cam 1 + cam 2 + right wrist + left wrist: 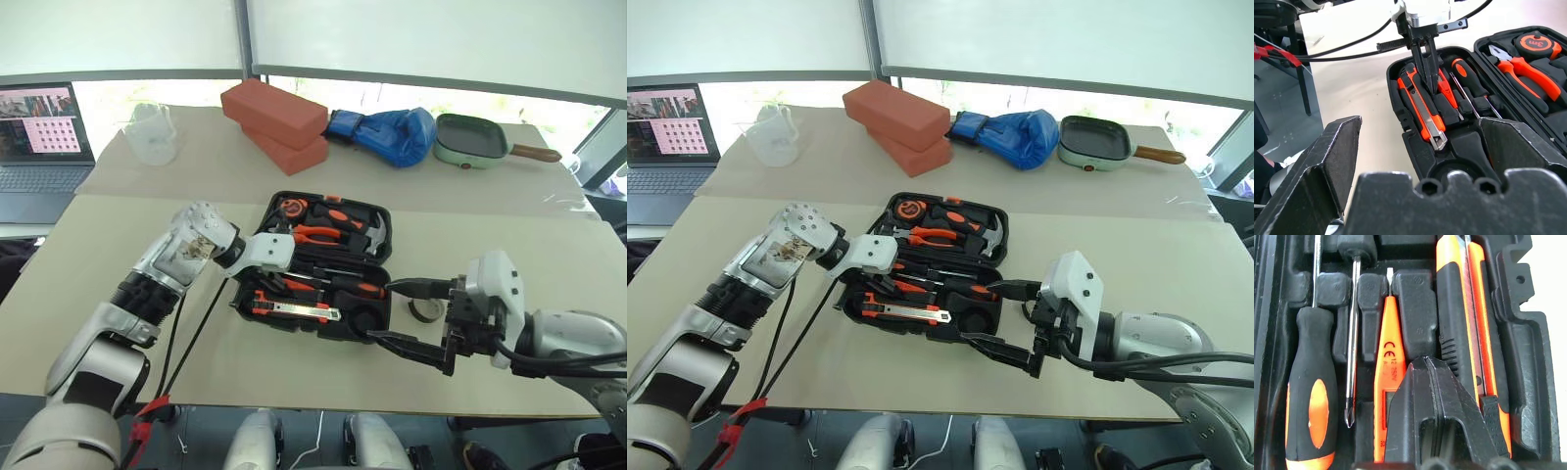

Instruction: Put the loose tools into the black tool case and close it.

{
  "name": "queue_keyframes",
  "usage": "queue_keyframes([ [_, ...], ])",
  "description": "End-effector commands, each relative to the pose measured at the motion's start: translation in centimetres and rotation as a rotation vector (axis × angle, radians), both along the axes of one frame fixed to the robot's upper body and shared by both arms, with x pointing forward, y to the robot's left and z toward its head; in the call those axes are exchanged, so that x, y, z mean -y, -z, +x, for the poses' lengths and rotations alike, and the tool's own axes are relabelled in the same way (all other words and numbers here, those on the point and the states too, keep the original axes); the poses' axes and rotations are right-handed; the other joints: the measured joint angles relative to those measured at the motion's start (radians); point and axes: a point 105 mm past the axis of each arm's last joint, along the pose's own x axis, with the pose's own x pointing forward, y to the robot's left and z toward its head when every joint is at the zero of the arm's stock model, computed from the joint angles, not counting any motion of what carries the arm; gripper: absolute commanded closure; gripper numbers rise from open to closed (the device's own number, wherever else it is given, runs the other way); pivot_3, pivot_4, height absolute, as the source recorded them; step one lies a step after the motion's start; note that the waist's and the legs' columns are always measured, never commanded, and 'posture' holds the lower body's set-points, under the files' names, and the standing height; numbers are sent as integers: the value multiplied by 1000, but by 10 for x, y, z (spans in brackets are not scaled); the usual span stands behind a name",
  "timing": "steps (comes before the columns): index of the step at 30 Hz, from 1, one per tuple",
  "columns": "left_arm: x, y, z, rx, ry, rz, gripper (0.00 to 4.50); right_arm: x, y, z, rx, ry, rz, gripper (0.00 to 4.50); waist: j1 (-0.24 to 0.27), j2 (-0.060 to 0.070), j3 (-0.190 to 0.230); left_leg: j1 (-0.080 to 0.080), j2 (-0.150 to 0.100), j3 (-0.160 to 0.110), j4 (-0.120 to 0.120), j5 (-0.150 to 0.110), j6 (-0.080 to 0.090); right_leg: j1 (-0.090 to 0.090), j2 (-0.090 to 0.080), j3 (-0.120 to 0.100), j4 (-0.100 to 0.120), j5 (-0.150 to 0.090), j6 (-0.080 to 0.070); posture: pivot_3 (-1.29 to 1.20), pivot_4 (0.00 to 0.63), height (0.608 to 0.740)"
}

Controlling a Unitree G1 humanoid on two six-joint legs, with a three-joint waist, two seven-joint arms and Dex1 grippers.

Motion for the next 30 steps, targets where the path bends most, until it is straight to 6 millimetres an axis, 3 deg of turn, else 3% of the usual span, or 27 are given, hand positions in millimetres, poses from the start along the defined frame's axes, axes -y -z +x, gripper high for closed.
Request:
queue_keyframes([
  [1, 5, -48, 8, 23, -35, -129, 3776, -1, -6, -3, 33, -5, 1, 0, 1, -1, 1, -2, 0, -1, 1, 0, 0, -1, 0, 0, 0, 0, 0, 0, 150, 738],
  [8, 9, -48, -5, 13, 38, -114, 1208, -1, -4, -3, 33, 1, 4, 0, -1, -1, 1, -2, 0, -1, 1, -1, 1, -1, 0, 0, -1, 0, 1, 0, 150, 738],
  [14, 6, -32, -17, 8, 101, -62, 1208, 1, -3, -4, 37, 11, -2, 0, 0, -1, 1, -2, 0, -1, 1, -1, 1, -1, 0, 0, -1, 0, 1, 0, 150, 738],
  [17, 5, -36, -36, -71, 140, -101, 1900, 2, -2, -5, 39, 19, -11, 0, -2, -1, 1, -2, 1, -1, 1, -1, 1, -1, 0, 0, 0, 0, 1, 0, 150, 738],
  [24, 1, -24, -35, -47, 148, -44, 4429, 2, -2, -6, 39, 23, -9, 0, 2, -1, 1, -1, 0, -1, 1, 0, 1, 0, -1, 0, 0, 0, 1, 0, 150, 738],
  [30, 5, -9, -28, -3, 130, 13, 4429, 2, -2, -7, 39, 21, -14, 0, 1, -1, 1, -1, -1, -1, 1, 0, 1, -1, 0, 0, -1, 0, 1, 0, 150, 738],
])
